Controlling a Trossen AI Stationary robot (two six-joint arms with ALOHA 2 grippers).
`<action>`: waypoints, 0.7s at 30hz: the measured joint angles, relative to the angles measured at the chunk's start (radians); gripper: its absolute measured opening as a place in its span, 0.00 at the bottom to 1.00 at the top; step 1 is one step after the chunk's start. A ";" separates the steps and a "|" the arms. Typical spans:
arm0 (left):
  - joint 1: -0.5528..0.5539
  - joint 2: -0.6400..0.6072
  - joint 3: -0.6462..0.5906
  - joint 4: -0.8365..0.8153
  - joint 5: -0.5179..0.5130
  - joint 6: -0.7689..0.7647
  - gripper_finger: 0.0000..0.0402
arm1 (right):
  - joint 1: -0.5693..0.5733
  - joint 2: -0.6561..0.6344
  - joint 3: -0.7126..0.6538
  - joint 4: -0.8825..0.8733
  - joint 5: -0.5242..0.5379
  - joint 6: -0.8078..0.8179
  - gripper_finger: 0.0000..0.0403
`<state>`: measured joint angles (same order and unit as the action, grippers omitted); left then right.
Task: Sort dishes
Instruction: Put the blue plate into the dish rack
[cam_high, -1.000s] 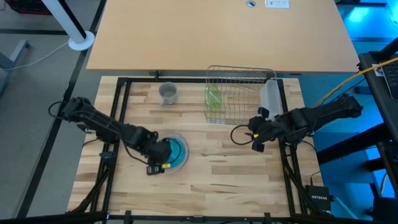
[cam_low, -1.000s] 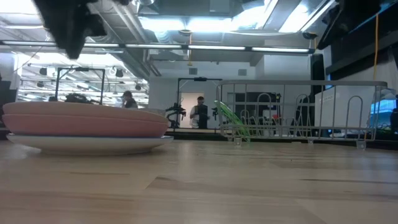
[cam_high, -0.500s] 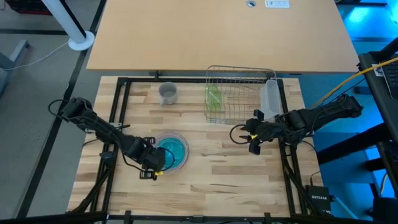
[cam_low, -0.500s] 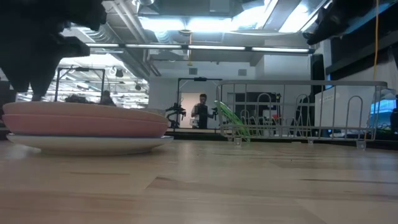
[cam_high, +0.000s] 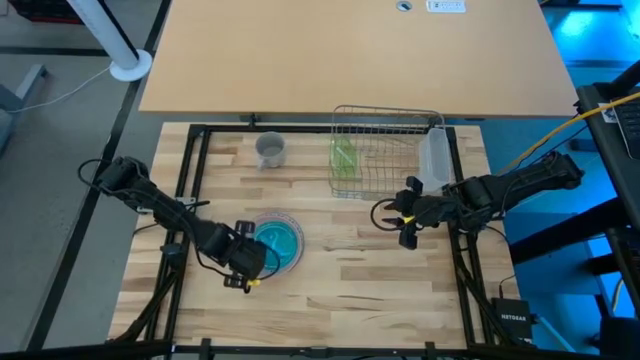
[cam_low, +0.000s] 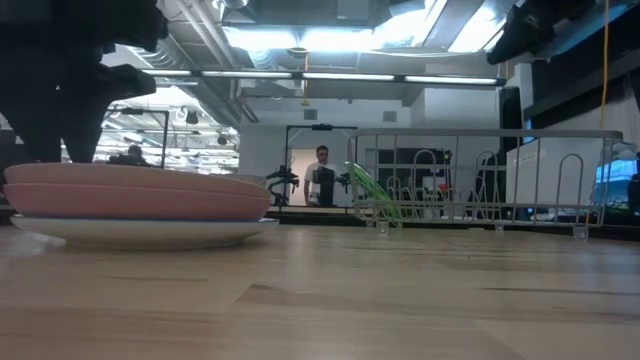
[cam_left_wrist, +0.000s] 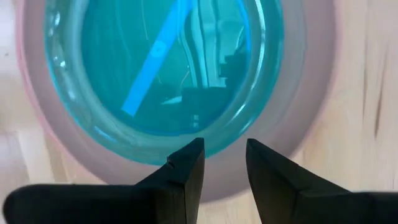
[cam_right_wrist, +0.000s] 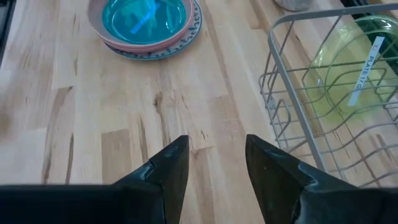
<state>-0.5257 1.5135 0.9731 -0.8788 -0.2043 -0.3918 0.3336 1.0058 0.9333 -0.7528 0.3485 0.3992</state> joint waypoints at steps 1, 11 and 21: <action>-0.003 0.000 -0.002 0.007 0.001 0.006 0.28 | 0.000 0.000 0.000 0.000 0.000 0.000 0.41; -0.032 0.012 -0.002 0.009 0.001 0.006 0.28 | 0.000 0.000 0.000 0.001 0.002 0.000 0.41; -0.040 0.113 -0.002 0.044 -0.067 0.041 0.28 | 0.000 0.000 0.000 0.001 0.002 -0.001 0.41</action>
<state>-0.5655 1.6266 0.9713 -0.8350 -0.2712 -0.3503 0.3333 1.0058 0.9333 -0.7520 0.3504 0.3981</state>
